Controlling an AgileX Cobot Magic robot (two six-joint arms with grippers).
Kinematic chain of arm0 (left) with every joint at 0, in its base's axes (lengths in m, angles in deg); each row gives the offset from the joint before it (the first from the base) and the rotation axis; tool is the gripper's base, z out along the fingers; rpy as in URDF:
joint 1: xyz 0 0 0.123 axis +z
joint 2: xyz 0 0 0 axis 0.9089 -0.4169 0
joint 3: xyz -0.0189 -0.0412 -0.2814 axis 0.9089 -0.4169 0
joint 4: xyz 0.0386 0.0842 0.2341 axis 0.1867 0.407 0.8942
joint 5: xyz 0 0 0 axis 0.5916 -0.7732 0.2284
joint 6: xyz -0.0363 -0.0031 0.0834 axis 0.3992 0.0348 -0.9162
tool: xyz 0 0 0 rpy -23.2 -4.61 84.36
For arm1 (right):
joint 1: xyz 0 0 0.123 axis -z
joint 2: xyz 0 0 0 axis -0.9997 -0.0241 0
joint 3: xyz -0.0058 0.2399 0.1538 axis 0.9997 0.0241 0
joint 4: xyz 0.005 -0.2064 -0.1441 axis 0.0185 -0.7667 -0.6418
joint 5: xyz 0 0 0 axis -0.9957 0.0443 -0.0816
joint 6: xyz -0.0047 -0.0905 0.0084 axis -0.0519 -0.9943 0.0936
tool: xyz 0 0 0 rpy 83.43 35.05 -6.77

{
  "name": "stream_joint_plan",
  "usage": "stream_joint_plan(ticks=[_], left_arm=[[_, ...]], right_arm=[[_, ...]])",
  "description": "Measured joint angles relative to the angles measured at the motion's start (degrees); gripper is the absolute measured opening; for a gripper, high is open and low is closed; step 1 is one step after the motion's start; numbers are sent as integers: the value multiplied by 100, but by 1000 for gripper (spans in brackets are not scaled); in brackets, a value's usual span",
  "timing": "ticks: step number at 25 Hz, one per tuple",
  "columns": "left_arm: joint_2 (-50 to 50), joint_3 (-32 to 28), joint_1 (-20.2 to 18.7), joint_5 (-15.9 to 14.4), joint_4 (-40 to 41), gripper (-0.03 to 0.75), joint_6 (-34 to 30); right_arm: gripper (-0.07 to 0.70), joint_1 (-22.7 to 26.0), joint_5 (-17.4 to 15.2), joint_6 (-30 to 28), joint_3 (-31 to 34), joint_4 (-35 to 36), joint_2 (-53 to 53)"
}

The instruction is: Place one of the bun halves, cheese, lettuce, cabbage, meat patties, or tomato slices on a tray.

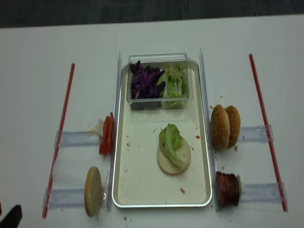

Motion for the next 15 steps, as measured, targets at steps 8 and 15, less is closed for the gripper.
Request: stream_joint_plan(ticks=[8, 15], left_arm=[[0, 0, 0, 0, 0, 309, 0], [0, 0, 0, 0, 0, 309, 0]], right_arm=[[403, 0, 322, -60, 49, 10, 0], [403, 0, 565, -150, 233, 160, 0]])
